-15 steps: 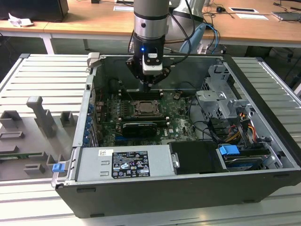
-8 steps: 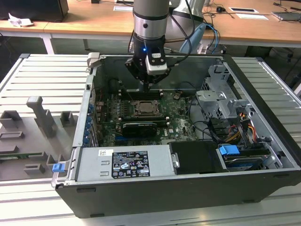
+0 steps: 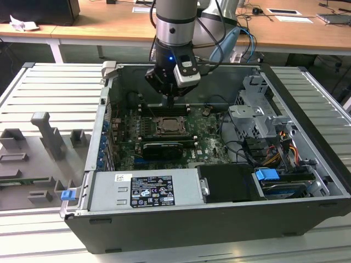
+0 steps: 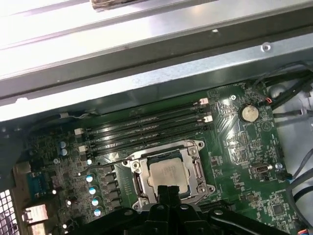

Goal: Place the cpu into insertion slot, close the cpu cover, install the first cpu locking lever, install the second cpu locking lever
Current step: 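Install the first cpu locking lever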

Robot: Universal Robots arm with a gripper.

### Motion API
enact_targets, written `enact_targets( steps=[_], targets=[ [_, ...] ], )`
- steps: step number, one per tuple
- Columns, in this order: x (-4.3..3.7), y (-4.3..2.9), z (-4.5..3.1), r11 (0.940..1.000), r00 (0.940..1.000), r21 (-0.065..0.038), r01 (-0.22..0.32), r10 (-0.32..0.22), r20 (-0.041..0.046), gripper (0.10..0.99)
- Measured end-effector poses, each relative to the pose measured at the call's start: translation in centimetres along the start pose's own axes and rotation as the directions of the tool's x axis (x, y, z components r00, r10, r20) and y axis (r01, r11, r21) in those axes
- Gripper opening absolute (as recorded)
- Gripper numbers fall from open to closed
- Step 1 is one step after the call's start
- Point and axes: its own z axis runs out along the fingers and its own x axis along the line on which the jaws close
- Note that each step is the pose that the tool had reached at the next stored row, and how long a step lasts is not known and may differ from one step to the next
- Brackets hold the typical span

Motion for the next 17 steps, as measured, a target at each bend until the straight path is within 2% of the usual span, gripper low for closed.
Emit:
enact_targets(
  steps=[3, 5, 7, 8, 9, 14, 17],
  targets=[
    [0.03, 0.03, 0.04, 0.9984, 0.9983, 0.001, 0.057, -0.057, -0.0049, 0.106],
    [0.02, 0.03, 0.09, 0.9940, 0.9940, 0.000, 0.109, -0.109, -0.0066, 0.106],
    [0.02, 0.03, 0.13, 0.9870, 0.9870, 0.000, 0.161, -0.161, -0.0081, 0.106],
    [0.02, 0.03, 0.18, 0.9814, 0.9814, -0.001, 0.192, -0.192, -0.0089, 0.106],
    [0.08, 0.01, 0.33, 0.9712, 0.9712, -0.001, 0.238, -0.238, -0.0105, 0.106],
    [0.82, -0.17, 0.40, 0.9699, 0.9699, -0.003, 0.243, -0.243, -0.0106, 0.106],
    [1.93, -0.43, 0.51, 0.9699, 0.9699, -0.003, 0.243, -0.243, -0.0105, 0.106]
  ],
)
